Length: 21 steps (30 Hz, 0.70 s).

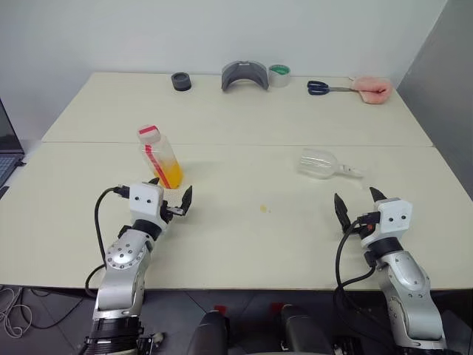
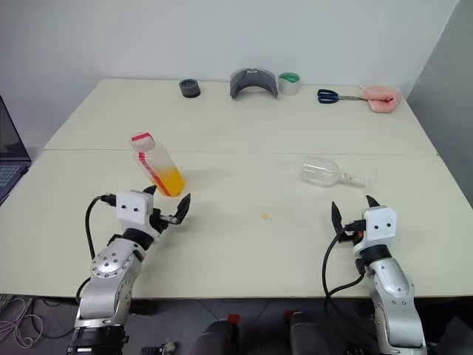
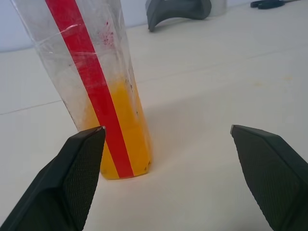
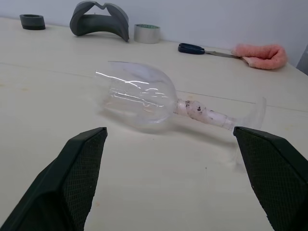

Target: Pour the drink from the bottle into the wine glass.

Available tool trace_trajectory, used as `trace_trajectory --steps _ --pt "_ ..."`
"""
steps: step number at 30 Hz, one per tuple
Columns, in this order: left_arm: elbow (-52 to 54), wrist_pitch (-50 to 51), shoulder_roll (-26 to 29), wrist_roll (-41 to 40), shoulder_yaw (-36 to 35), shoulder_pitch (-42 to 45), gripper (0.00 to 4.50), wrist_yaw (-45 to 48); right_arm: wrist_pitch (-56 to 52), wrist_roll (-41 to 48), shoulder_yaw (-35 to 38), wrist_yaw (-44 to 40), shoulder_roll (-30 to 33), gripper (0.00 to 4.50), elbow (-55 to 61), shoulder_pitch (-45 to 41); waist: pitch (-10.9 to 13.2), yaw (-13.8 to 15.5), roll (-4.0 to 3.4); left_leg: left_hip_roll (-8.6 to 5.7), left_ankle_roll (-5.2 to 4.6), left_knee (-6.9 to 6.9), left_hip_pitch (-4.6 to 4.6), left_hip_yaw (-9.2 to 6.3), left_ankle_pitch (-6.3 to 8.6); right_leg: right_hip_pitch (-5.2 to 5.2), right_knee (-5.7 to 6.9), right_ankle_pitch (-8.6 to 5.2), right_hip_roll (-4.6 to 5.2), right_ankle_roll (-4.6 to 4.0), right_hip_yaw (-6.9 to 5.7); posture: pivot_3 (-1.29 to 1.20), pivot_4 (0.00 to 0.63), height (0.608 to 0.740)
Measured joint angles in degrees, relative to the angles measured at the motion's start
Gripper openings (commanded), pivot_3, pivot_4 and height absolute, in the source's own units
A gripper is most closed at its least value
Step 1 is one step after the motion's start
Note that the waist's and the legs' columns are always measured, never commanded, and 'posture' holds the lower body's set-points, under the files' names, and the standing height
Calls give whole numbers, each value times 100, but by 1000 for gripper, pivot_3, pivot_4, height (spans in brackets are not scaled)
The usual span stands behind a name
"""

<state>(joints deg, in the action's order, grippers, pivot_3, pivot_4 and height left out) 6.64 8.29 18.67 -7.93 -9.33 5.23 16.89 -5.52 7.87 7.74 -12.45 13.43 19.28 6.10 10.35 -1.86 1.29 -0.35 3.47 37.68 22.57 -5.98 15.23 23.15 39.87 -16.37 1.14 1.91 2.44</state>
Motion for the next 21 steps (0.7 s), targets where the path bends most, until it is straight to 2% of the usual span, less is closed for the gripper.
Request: trace_trajectory --steps 21 --pt "1 -25 34 -301 -29 -3 4472 389 19 -4 -14 -2 -57 4500 -169 -14 0 0 0 0 0 0 0 0 0 0 0 0 0 0 0 0 150 740"
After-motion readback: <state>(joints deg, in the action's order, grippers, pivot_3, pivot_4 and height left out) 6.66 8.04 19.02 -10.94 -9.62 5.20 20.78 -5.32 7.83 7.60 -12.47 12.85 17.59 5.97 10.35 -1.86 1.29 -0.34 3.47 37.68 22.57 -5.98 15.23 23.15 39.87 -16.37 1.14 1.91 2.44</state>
